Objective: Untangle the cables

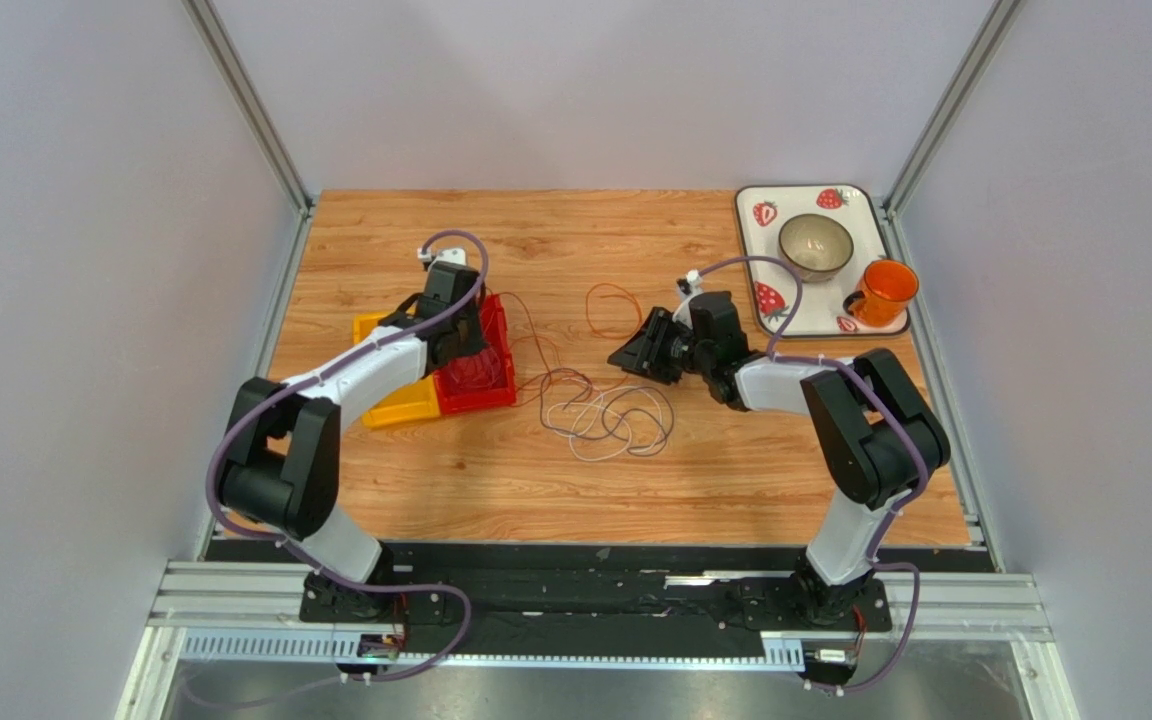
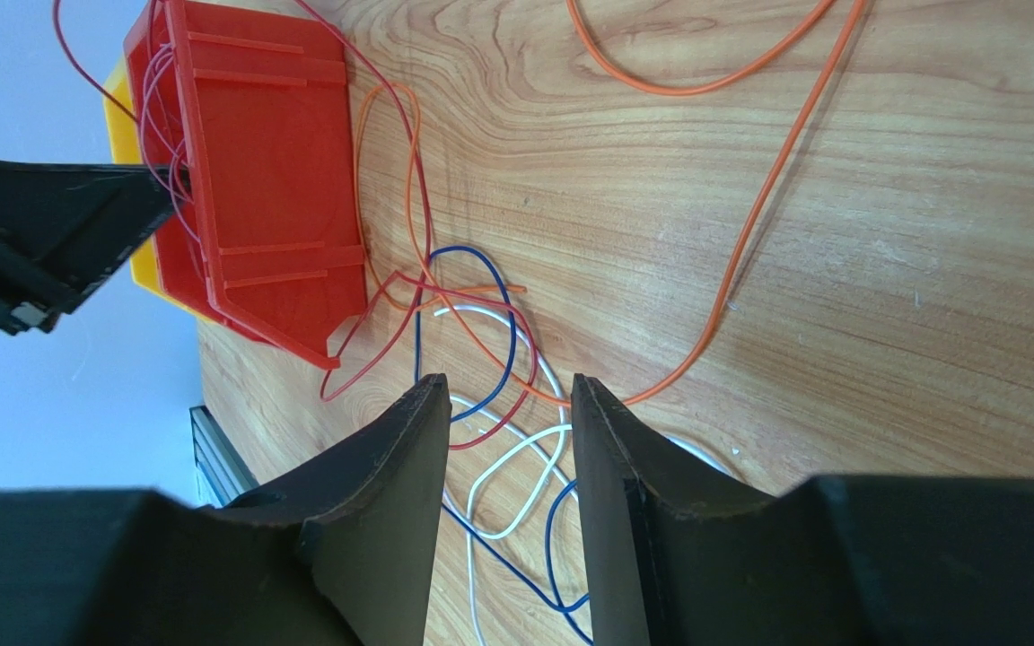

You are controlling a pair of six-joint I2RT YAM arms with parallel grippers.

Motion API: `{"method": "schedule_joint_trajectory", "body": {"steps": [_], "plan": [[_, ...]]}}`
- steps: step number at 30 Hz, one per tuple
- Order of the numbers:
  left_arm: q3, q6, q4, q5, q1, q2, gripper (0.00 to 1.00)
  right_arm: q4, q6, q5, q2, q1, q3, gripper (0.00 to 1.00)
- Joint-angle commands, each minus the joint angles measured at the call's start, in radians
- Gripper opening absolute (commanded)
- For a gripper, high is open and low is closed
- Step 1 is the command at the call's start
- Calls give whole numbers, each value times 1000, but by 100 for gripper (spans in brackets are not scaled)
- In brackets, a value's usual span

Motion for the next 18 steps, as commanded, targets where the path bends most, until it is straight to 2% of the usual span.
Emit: {"method": "schedule_joint_trajectory", "body": {"steps": [1, 3, 10, 11, 15, 18], "plan": [[59, -5, -26, 27, 4, -17, 25, 7, -17, -12, 12, 3, 36, 41], [55, -10, -45, 17, 2, -70, 43, 7, -19, -12, 13, 3, 39, 41], [105, 45, -159, -22, -41, -211, 55, 5, -16, -15, 18, 3, 41, 41], [120, 53, -173, -38, -56, -241, 63, 5, -16, -17, 19, 3, 42, 41], [208, 102, -220, -143, -174, -265, 65, 7, -14, -14, 16, 3, 39, 41], [291, 104, -260, -148, -220, -217, 66, 7, -12, -12, 15, 3, 38, 41]]}}
